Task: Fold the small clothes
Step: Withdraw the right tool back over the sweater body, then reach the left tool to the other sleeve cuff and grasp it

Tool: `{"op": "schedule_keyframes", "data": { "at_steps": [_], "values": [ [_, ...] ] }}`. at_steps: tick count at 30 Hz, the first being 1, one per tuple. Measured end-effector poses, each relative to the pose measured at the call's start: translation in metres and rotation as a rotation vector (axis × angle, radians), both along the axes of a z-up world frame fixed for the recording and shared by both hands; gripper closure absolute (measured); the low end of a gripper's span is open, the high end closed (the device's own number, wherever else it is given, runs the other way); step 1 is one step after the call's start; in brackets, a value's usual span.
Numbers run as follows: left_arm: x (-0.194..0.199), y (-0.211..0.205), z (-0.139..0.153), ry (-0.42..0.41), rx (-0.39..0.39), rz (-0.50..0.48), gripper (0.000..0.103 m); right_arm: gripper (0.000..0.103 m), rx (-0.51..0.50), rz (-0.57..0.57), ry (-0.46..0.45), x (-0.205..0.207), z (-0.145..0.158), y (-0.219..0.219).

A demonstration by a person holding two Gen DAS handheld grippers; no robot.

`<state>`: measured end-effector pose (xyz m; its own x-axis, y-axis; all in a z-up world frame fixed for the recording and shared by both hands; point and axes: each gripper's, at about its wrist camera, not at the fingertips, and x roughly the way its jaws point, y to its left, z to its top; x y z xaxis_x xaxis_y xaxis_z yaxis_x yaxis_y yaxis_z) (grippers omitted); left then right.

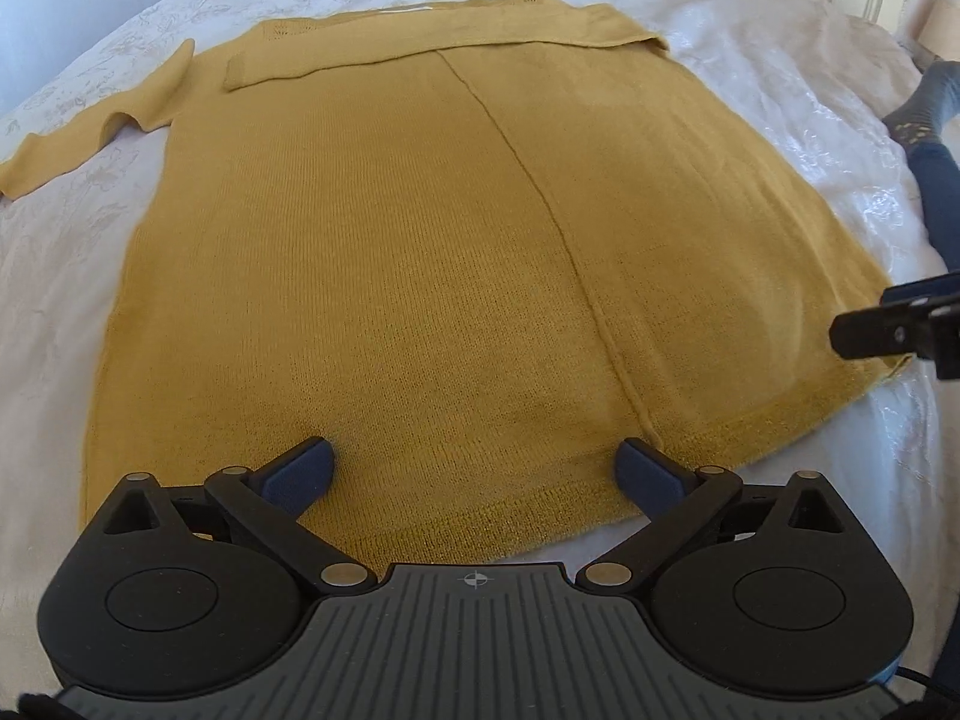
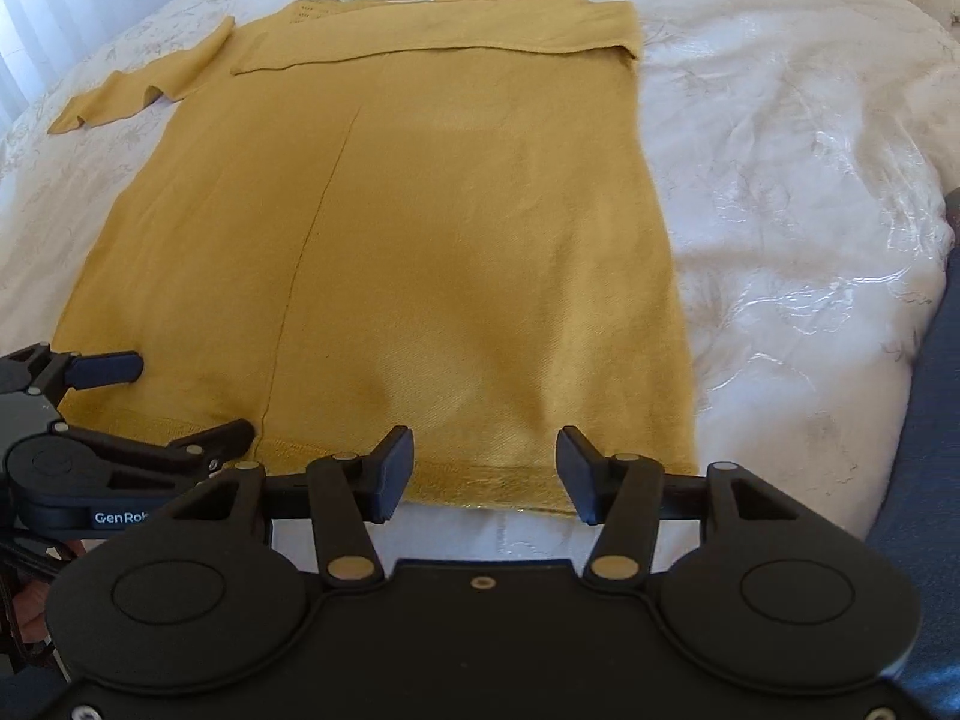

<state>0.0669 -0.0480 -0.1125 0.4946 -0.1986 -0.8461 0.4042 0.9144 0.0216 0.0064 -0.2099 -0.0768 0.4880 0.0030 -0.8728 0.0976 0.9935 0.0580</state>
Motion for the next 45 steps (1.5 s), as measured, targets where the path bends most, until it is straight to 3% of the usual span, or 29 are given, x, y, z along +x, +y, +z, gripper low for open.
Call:
{"op": "schedule_keyframes", "data": {
  "at_steps": [7, 9, 14, 21, 26, 29, 36, 45],
  "values": [
    [0.007, 0.013, 0.020, -0.002, -0.056, 0.019, 0.005, 0.044, 0.062, -0.061, -0.111, 0.024, 0.021, -0.018],
    [0.017, 0.023, 0.030, -0.037, -0.062, 0.044, 0.013, 0.044, 0.080, -0.061, -0.144, 0.034, 0.025, -0.019],
    [0.059, 0.060, 0.052, -0.142, -0.023, 0.110, 0.014, 0.043, 0.099, -0.055, -0.218, 0.067, 0.028, -0.022],
    [0.141, 0.124, 0.075, -0.218, 0.055, 0.250, 0.017, 0.043, 0.159, -0.063, -0.308, 0.118, 0.021, -0.027],
    [0.195, 0.184, 0.082, -0.230, -0.069, 0.332, 0.017, 0.043, 0.115, -0.058, -0.363, 0.144, 0.018, -0.020],
    [0.222, 0.215, 0.079, -0.226, -0.094, 0.432, 0.017, 0.043, 0.080, -0.040, -0.399, 0.165, 0.015, -0.002],
    [0.274, 0.287, 0.075, -0.281, -0.021, 0.554, 0.017, 0.043, 0.056, 0.064, -0.430, 0.193, 0.007, 0.049],
    [0.319, 0.356, 0.062, -0.286, -0.096, 0.672, 0.020, 0.043, 0.066, 0.156, -0.431, 0.220, -0.008, 0.104]
  ]
}}
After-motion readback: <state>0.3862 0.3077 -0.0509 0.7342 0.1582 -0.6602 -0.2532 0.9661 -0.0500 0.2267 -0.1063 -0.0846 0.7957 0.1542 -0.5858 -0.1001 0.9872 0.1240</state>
